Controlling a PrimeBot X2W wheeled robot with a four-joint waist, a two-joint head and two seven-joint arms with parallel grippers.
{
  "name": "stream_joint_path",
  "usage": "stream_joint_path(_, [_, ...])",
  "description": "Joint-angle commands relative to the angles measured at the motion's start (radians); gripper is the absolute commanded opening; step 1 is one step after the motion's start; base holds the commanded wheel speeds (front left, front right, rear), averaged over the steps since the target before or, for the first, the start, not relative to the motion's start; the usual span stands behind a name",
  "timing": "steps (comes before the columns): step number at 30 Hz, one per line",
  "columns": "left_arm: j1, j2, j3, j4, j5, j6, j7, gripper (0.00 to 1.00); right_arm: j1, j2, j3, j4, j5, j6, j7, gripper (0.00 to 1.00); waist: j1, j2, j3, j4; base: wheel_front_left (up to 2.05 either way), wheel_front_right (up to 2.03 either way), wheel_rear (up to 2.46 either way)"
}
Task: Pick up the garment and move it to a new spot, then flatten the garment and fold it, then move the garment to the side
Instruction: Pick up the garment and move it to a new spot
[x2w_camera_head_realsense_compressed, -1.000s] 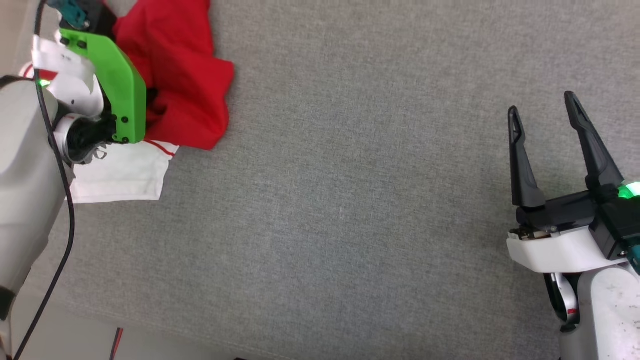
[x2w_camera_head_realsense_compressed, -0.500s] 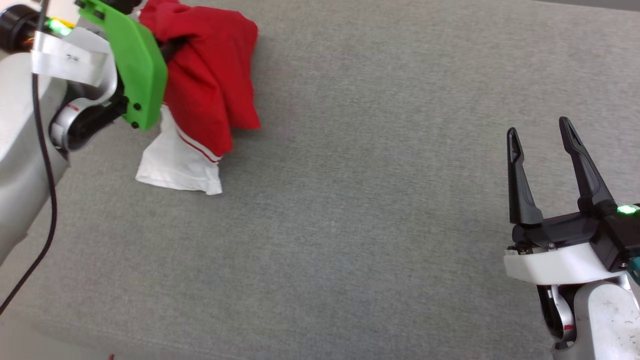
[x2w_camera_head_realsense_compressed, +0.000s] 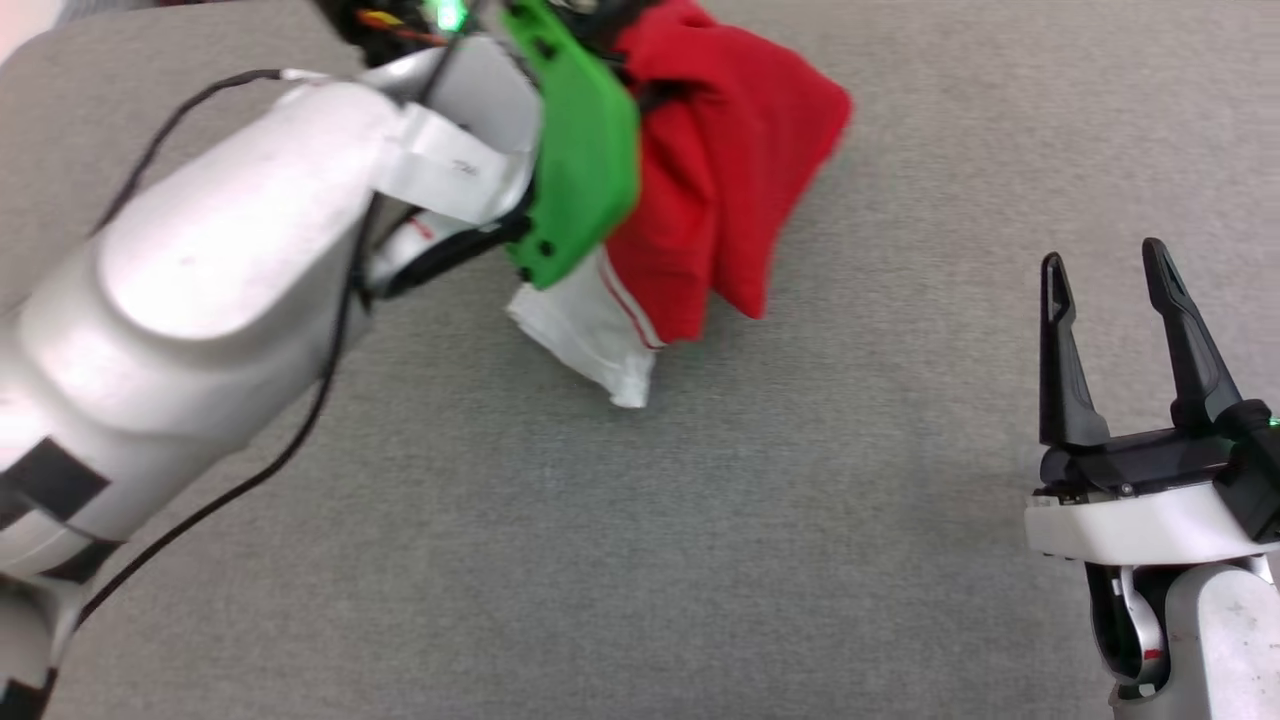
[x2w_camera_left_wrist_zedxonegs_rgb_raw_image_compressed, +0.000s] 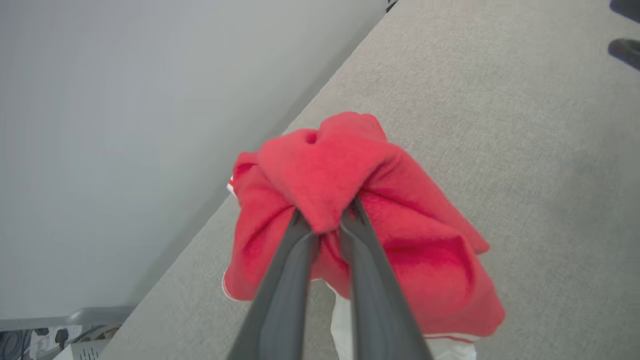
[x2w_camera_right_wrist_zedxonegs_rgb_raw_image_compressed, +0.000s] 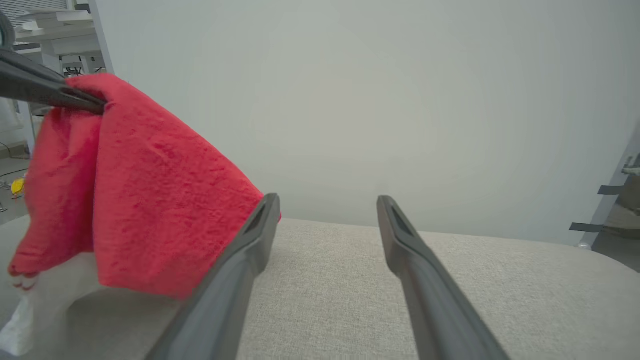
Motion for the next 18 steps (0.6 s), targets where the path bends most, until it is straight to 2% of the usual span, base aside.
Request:
stream_joint_path(1, [-0.035,-0.030,-0.019,-0.002,0.002,-0.003,-0.015,0.00,0.002,-0.001,-0.005,-0.002,0.009,-0.001,-0.005,1.00,0.0001,0.0000,0.010,-0.073,0.00,0.00,0.00])
stream_joint_path(9, [-0.064,-0.194,-0.125,0.055,-0.008,-0.003,-0.068,0.00,-0.006,-0.001,-0.020,-0.007,0.037,-0.001,-0.005,1.00,0.0001,0.0000,0.047,-0.142,0.00,0.00,0.00])
stream_joint_path(13, [0.025,-0.276,-0.140,0.103,0.002,-0.003,-0.078,0.00,-0.011,-0.001,-0.023,-0.009,0.041,-0.001,-0.005,1.00,0.0001,0.0000,0.066,-0.152,0.00,0.00,0.00])
stream_joint_path(18, [0.204,-0.347,-0.141,0.137,0.116,-0.003,-0.003,0.00,-0.027,-0.001,-0.024,-0.011,0.039,-0.001,-0.005,1.00,0.0001,0.0000,0.093,-0.158,0.00,0.00,0.00])
